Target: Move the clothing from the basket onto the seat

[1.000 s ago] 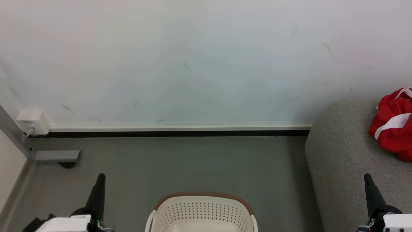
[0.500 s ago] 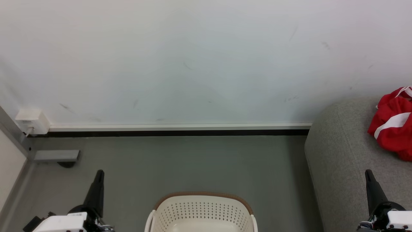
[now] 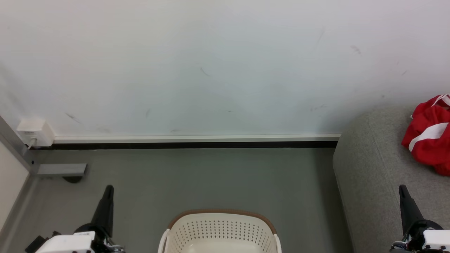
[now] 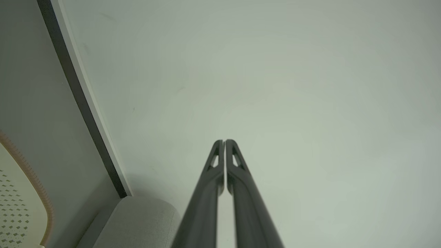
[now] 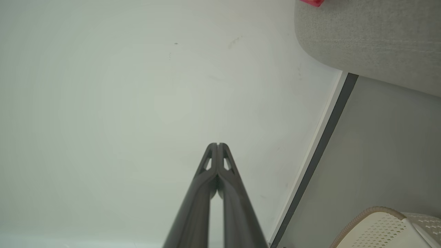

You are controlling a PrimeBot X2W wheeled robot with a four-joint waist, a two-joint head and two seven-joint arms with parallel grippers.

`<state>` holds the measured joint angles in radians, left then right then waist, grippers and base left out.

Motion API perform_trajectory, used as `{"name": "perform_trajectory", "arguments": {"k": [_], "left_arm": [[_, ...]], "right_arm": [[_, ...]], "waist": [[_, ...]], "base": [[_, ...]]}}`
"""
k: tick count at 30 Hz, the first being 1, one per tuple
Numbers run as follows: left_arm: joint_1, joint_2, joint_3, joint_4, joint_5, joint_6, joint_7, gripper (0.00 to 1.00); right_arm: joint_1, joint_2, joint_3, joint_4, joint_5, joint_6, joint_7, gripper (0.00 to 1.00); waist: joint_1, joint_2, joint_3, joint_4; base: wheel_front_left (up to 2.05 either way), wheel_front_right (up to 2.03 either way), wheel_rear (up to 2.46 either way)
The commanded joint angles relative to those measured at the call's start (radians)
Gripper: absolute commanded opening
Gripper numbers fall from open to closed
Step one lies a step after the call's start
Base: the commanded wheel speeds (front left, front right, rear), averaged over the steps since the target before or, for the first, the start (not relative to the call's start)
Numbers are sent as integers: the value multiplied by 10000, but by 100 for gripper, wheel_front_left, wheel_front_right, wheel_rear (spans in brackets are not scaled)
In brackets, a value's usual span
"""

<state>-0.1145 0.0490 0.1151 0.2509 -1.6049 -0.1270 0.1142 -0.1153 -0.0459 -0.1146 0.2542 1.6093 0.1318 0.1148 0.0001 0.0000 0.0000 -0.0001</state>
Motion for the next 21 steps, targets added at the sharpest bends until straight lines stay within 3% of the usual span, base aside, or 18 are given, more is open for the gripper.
{"name": "perform_trajectory", "arguments": {"k": [1, 21], "left_arm": [[-60, 21, 33, -28, -118, -48, 57, 0], [-59, 21, 33, -28, -118, -49, 57, 0]], "right_arm": [[-59, -80, -42, -53, 38, -21, 47, 0], [-59, -79, -40, -53, 38, -21, 44, 0]], "waist": [[-1, 0, 0, 1], [-1, 0, 0, 1]], "base": [[0, 0, 0], [0, 0, 0]]}}
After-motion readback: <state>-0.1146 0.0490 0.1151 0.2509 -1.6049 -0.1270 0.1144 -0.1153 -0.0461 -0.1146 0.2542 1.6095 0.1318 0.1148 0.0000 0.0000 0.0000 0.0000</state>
